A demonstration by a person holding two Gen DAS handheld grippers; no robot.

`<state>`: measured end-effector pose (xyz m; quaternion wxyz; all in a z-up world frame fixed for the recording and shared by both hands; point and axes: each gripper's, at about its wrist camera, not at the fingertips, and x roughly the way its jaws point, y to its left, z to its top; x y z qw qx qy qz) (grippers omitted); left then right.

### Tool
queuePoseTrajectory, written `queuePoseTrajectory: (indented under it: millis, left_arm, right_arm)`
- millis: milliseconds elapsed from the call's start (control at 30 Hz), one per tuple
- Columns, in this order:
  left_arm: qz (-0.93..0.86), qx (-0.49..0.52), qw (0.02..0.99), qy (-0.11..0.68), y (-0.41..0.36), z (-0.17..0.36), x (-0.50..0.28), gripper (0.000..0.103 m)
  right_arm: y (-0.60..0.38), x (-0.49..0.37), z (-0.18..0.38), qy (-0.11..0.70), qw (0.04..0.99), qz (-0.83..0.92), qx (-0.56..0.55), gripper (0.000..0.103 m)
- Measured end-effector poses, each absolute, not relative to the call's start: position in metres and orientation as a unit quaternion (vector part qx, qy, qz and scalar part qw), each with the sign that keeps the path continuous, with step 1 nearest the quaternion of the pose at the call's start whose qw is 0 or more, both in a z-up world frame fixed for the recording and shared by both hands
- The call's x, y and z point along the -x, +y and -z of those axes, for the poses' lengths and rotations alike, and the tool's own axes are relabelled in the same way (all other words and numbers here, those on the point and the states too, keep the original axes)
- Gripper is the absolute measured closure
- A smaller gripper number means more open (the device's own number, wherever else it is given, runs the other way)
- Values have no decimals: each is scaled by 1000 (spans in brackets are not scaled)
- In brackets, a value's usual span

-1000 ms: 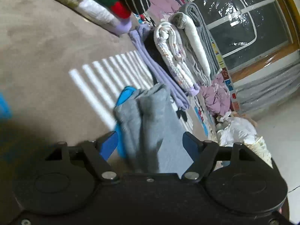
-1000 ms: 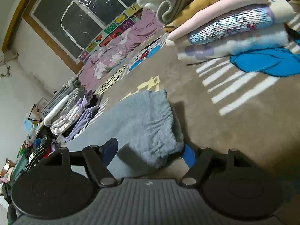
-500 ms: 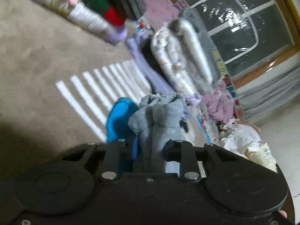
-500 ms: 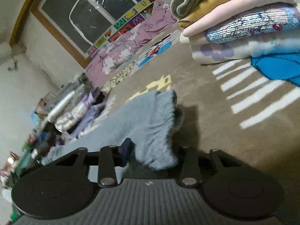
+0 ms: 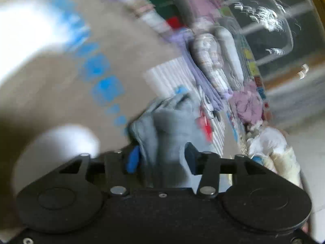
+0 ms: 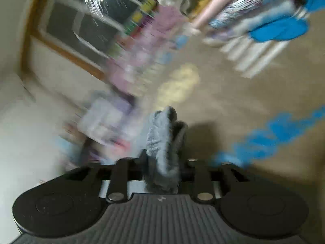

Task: Fold clothes

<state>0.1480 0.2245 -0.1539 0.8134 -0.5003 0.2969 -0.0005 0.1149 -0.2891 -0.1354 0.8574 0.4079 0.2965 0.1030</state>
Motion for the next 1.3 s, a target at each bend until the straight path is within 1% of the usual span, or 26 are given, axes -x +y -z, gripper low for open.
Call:
queuePoseTrajectory:
  millis: [33,67,100,133,167,233,300,400,433,467,500,533,667,800,1100,1300]
  left_arm:
    - [10,501,813,295,227,153,-147,57]
    - [13,501,814,293,227,153,-147,52]
    - [12,501,816,290,227,154,-147,49]
    - [11,500,817,286,226,154,-147,49]
    - [11,499,819,283,225,154,-147,49]
    - [9,498,822,277,224,155,-148,49]
    - [7,496,825,271,222,155,-148,47]
    - [5,494,829,261,220,156,-149,47]
    - [4,493,831,258,220,156,-149,49]
    - [3,492,832,255,219,157,-149,59]
    - [2,491,834,252,218,157,-149,62]
    - [1,495,833,248,219,159,-149,66]
    - [3,509,828,235,220,161,-148,71]
    - [4,505,835,221,212,145,-144,75]
    - [14,370,913,168,140,66,-122,77]
    - [31,281,947,154,68,37,-123,78]
  right_arm:
    - [-293,-110,142,297,849,-102,-425,58]
    - [-297,-106,148,297,840,-100,-442,53]
    - [-302,-103,147,287,835,-99,-459,49]
    - [-306,-98,145,270,837,-98,-466,39]
    - [-307,-97,145,264,839,-97,-466,31]
    - [-309,-95,146,251,843,-94,-466,31]
    - [-310,-96,147,242,846,-95,-465,31]
    - [-304,-103,147,237,854,-107,-450,32]
    - [-300,-107,147,244,855,-113,-443,34]
    - [-296,-108,150,255,856,-117,-434,37]
    - [-294,-110,152,263,859,-118,-423,39]
    - [-291,-112,153,265,865,-116,-410,45]
    - [-293,-116,158,260,865,-117,-413,55]
    - [-295,-115,161,258,864,-124,-415,56]
    - [-311,-114,164,247,842,-160,-451,56]
    - [-318,-110,165,245,832,-174,-467,56]
